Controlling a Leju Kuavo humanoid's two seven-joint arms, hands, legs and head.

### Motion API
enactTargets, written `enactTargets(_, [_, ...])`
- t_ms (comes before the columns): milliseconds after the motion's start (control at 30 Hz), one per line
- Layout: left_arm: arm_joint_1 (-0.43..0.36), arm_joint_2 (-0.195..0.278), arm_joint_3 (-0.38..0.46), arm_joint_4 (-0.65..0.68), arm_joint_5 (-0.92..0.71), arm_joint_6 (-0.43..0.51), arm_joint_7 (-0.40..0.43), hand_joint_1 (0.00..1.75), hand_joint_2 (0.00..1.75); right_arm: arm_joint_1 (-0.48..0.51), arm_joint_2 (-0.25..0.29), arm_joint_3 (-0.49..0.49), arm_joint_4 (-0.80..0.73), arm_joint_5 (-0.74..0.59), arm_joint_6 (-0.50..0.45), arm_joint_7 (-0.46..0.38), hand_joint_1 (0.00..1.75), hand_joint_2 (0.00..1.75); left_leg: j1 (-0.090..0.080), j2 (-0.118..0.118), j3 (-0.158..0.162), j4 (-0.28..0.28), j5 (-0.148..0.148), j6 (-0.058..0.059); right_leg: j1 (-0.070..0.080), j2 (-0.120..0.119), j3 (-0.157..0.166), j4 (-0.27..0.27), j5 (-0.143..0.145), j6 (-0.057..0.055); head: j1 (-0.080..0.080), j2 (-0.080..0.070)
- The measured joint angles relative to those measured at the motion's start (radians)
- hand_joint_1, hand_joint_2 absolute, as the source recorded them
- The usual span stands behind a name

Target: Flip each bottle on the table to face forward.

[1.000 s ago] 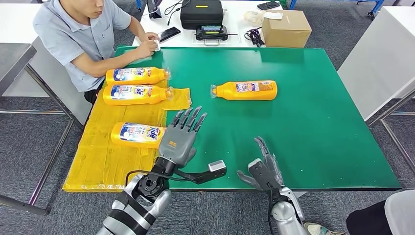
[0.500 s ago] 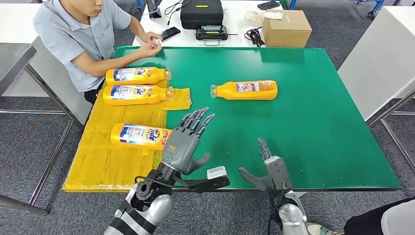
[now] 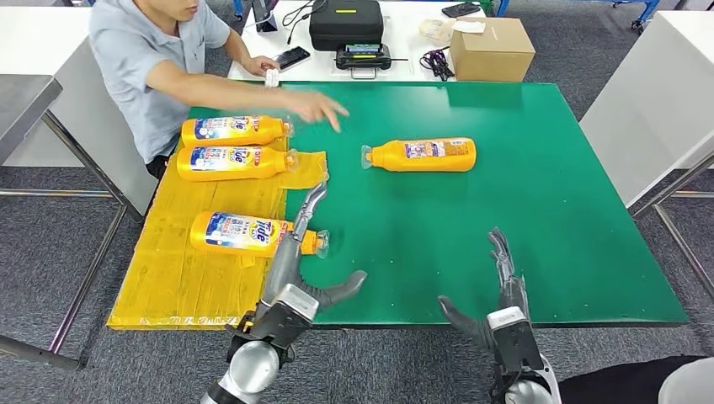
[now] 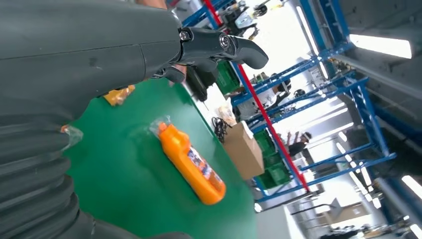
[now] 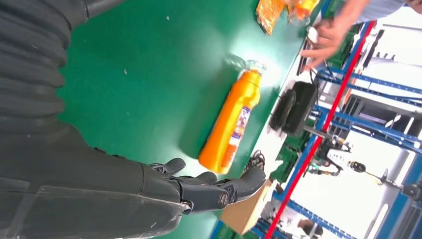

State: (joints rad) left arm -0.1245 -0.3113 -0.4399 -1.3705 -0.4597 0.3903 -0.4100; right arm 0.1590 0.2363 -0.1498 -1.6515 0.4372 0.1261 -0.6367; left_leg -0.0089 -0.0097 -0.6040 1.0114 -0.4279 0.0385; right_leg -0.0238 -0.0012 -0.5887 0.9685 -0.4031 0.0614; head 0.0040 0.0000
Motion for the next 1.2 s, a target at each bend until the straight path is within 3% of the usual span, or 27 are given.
enactTargets(67, [0.001,-0.001,0.012,-0.001,0.031,-0.001,-0.014,0.0,1.75,-0.006,0.011,-0.002,-0.008,0.007,-0.006,0.039,0.0,0.87,0.0,0.0,0.0,0.0,0.0,0.0,0.0,0.0,0.0,0.0,0.0,0.0,0.0,0.0])
enactTargets(133, [0.004,-0.003,0.029,-0.002,0.051,-0.006,-0.021,0.0,1.75,-0.021,0.026,-0.004,-0.008,0.025,-0.041,0.07,0.0,1.75,0.0,0.0,0.0,0.0,0.001,0.0,0.0,0.0,0.0,0.0,0.0,0.0,0.0,0.0])
enactTargets(333, [0.05,-0.005,0.071,-0.067,0.064,-0.123,-0.002,0.0,1.75,-0.077,0.064,0.024,-0.008,0.094,-0.104,0.171,0.0,1.75,0.0,0.0,0.0,0.0,0.001,0.0,0.0,0.0,0.0,0.001,0.0,0.0,0.0,0.0])
enactTargets(567, [0.117,-0.004,0.104,-0.148,0.072,-0.173,-0.022,0.0,1.75,-0.046,0.035,0.092,-0.009,0.032,-0.031,0.113,0.0,1.75,0.0,0.0,-0.001,0.0,0.0,0.0,0.0,0.0,0.0,0.0,0.0,0.0,0.0,0.0])
enactTargets(700, [0.127,-0.004,0.115,-0.164,0.071,-0.173,-0.026,0.0,0.0,-0.035,0.024,0.105,-0.008,0.005,-0.007,0.102,0.0,1.75,0.0,0.0,0.0,0.0,0.0,0.0,0.0,0.0,0.0,0.0,0.0,0.0,0.0,0.0])
enactTargets(933, [0.143,-0.004,0.116,-0.193,0.064,-0.152,-0.028,0.0,0.0,-0.019,0.01,0.117,0.011,0.04,0.024,0.134,0.0,1.75,0.0,0.0,0.0,0.0,0.0,0.0,0.0,0.0,0.0,0.0,0.0,0.0,0.0,0.0])
enactTargets(1133, [0.148,-0.004,0.116,-0.203,0.124,-0.175,-0.024,0.0,0.0,-0.01,-0.024,0.135,0.032,0.177,-0.059,0.159,0.0,1.75,0.0,0.0,0.0,0.0,0.0,0.0,0.0,0.0,0.0,0.0,0.0,0.0,0.0,0.0])
enactTargets(1200, [0.147,-0.004,0.116,-0.203,0.171,-0.198,-0.014,0.0,0.87,-0.012,-0.044,0.141,0.037,0.29,-0.127,0.189,0.0,1.75,0.0,0.0,0.0,0.0,0.0,0.0,0.0,0.0,0.0,0.0,0.0,0.0,0.0,0.0])
